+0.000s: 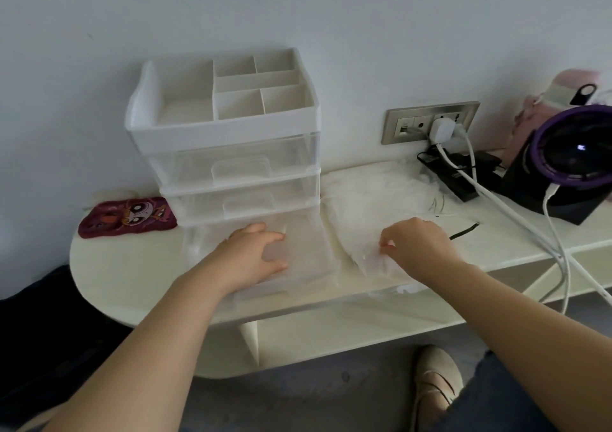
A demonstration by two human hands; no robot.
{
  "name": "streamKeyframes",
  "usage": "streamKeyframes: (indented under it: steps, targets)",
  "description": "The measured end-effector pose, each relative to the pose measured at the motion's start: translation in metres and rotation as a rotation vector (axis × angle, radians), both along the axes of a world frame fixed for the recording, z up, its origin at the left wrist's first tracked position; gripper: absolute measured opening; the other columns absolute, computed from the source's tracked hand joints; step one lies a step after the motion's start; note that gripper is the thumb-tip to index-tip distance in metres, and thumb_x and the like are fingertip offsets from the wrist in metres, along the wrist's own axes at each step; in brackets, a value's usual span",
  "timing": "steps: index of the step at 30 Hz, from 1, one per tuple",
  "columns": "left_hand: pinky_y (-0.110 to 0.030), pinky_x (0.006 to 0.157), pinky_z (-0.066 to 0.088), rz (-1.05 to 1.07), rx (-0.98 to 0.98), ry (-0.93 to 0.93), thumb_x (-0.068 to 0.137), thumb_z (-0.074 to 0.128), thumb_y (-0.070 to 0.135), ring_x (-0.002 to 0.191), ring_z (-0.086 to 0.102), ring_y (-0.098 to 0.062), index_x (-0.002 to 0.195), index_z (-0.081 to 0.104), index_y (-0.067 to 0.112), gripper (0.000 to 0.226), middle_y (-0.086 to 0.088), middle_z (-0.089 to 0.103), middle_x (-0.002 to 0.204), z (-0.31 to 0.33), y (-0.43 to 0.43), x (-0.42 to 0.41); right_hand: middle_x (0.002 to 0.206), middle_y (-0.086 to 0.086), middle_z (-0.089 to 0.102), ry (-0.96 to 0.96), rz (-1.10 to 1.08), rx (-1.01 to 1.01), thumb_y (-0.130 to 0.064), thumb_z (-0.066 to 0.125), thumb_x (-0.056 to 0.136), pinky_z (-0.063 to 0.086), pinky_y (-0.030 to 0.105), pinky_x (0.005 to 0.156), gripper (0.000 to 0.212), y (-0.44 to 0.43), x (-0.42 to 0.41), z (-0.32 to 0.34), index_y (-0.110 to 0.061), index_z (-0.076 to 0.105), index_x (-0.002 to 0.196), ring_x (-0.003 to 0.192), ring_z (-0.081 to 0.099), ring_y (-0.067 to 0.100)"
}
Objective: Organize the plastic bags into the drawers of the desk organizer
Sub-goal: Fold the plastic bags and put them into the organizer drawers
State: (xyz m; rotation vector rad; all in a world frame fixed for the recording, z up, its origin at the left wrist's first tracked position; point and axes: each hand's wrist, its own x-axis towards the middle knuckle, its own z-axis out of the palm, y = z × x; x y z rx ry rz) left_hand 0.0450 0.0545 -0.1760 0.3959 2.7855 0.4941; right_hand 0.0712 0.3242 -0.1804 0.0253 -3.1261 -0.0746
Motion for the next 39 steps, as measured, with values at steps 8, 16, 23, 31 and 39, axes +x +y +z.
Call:
streamKeyframes:
  steps: [8, 16, 23, 31, 39]
  targets:
    - [-0.022, 0.105, 0.026, -0.034, 0.118, 0.189, 0.091, 0.057, 0.037, 0.131, 0.035, -0.006, 0.134, 0.050, 0.031, 0.043, 0.012, 0.038, 0.142, 0.023, -0.003, 0.021, 0.089, -0.006, 0.068, 0.038, 0.025, -0.223, -0.034, 0.054, 0.091, 0.046, 0.026, 0.065, 0.019, 0.001, 0.023, 0.028, -0.023, 0.067, 0.084, 0.082, 0.062, 0.015]
    - [-0.018, 0.084, 0.051, 0.052, 0.754, -0.157, 0.075, 0.047, 0.071, 0.094, 0.065, 0.002, 0.096, 0.071, 0.022, 0.059, 0.011, 0.073, 0.096, 0.058, 0.007, 0.050, 0.061, 0.002, 0.064, 0.062, -0.098, -1.347, -0.032, 0.067, 0.082, 0.048, 0.023, 0.063, 0.023, -0.032, 0.037, 0.072, -0.014, 0.068, 0.069, 0.053, 0.055, 0.004]
    - [-0.041, 0.098, 0.048, 0.055, 1.316, -0.573, 0.068, 0.067, 0.066, 0.115, 0.059, -0.029, 0.126, 0.058, 0.009, 0.082, -0.016, 0.060, 0.125, 0.065, 0.004, 0.057, 0.062, -0.008, 0.066, 0.123, 0.045, -1.365, -0.038, 0.066, 0.082, 0.045, 0.013, 0.052, 0.021, -0.108, 0.044, 0.067, -0.021, 0.069, 0.070, 0.057, 0.059, 0.003]
    - [-0.053, 0.080, 0.054, 0.250, 1.508, -0.629, 0.087, 0.051, 0.030, 0.107, 0.064, -0.032, 0.119, 0.064, 0.010, 0.040, -0.012, 0.064, 0.121, 0.069, -0.032, 0.047, 0.068, -0.021, 0.064, 0.236, 0.187, -1.262, -0.030, 0.058, 0.087, 0.041, 0.008, 0.051, 0.011, -0.124, 0.024, 0.075, -0.034, 0.066, 0.081, 0.055, 0.058, 0.002]
    - [-0.048, 0.084, 0.053, -0.028, 1.366, -0.778, 0.085, 0.051, 0.026, 0.114, 0.059, -0.032, 0.116, 0.067, 0.011, 0.038, -0.012, 0.059, 0.129, 0.072, -0.070, 0.040, 0.103, -0.011, 0.064, -0.349, 0.382, -1.043, -0.013, 0.067, 0.080, 0.049, 0.018, 0.060, 0.031, -0.110, -0.001, 0.081, -0.038, 0.063, 0.098, 0.057, 0.064, 0.011]
